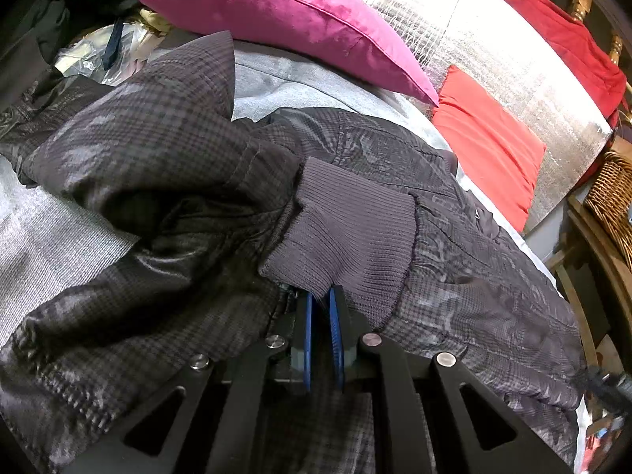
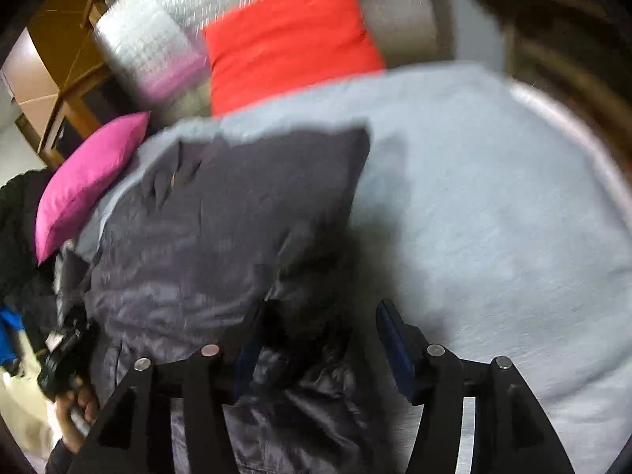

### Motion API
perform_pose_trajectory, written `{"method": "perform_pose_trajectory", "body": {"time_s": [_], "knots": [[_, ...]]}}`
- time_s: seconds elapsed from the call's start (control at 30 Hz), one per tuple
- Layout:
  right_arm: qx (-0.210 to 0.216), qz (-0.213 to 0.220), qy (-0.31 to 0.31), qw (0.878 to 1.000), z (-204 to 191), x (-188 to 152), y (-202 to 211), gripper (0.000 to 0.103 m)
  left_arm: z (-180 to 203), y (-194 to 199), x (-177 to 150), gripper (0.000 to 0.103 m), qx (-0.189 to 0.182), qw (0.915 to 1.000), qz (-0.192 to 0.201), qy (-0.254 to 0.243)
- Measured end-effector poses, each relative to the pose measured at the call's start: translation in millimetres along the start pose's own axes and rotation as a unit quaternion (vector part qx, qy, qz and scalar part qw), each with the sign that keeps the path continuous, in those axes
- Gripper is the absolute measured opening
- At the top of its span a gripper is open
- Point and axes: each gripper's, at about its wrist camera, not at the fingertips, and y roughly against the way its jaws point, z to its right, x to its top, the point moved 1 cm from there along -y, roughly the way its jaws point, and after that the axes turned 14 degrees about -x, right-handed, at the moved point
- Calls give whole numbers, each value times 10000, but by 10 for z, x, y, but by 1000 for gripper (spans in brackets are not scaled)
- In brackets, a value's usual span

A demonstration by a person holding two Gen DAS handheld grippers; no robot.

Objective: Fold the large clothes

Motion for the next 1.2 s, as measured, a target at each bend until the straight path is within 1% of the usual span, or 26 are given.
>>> {"method": "perform_pose_trajectory", "body": {"time_s": [0.1,0.17,0.2,0.23,0.27,0.3,0.37,0.47,0.5,0.53,0.57,0.6,0.63,0.7,0.77,0.8,0.83,0.9,0.93,0.97,1.0,1.03,1.07,1.1,1.17,1.2], "knots": [[502,199,16,9985,-216,89,159,60,-2,-2,1,11,-4,10000,0,0],[937,133,34,9955,-361,62,114,61,-1,-2,0,11,0,10000,0,-5],[1027,-6,58,9947,-410,28,14,65,-3,0,-2,11,-1,10000,-1,-3],[836,-284,89,9961,-435,-51,-171,71,-2,1,-3,11,-2,10000,0,-5],[602,-708,16,9957,-383,-94,-410,71,0,1,-1,11,-8,10000,3,-9],[646,-795,-227,9945,-320,-122,-490,65,-5,0,-2,11,-10,10000,2,-3],[673,-564,-495,9949,-332,-41,-368,63,-10,-4,-1,11,-9,10000,1,0],[814,-92,-201,9964,-488,22,-79,65,-19,-4,-5,11,-29,10000,9,14],[914,17,-160,9957,-511,1,1,67,-20,-8,-7,11,-30,10000,10,13],[960,83,-124,9953,-548,-26,-10,76,-20,-5,-9,11,-31,10000,8,6],[803,3,-27,9968,-541,-88,-107,82,-18,-9,-10,11,-29,10000,6,4],[493,-381,83,9980,-524,-191,-280,89,-18,-7,-10,11,-33,10000,4,1],[448,-579,85,9973,-501,-250,-387,86,-17,-6,-11,11,-29,10000,1,-4],[346,-224,12,9991,-541,-236,-192,85,-19,-7,-5,11,-25,10000,-11,9],[604,106,5,9981,-602,-222,157,87,-13,-11,2,11,-14,10000,-16,17],[540,340,43,9980,-633,-255,353,87,-9,-13,8,11,-18,10000,-22,31],[458,515,70,9976,-681,-325,501,87,5,-10,14,11,-8,10000,-37,19],[474,613,402,9962,-774,-561,699,89,75,8,35,13,132,9997,-175,-93],[356,631,559,9958,-795,-690,768,89,150,41,50,18,310,9983,-423,-234],[220,600,686,9956,-788,-856,814,89,195,87,60,31,354,9972,-600,-266],[179,490,795,9955,-859,-983,782,89,258,225,76,41,214,9962,-826,-192],[182,380,877,9953,-877,-1096,767,89,283,338,88,58,51,9963,-847,-140],[130,278,958,9949,-919,-1220,734,89,304,609,116,70,-259,9973,-671,-135],[49,204,1032,9944,-926,-1340,736,89,298,785,137,74,-345,9980,-496,-197],[-29,138,1081,9940,-944,-1493,726,89,159,1272,225,88,-183,9993,-87,-313],[-67,179,1106,9937,-956,-1555,778,89,48,1428,267,89,-130,9995,45,-269]]}}
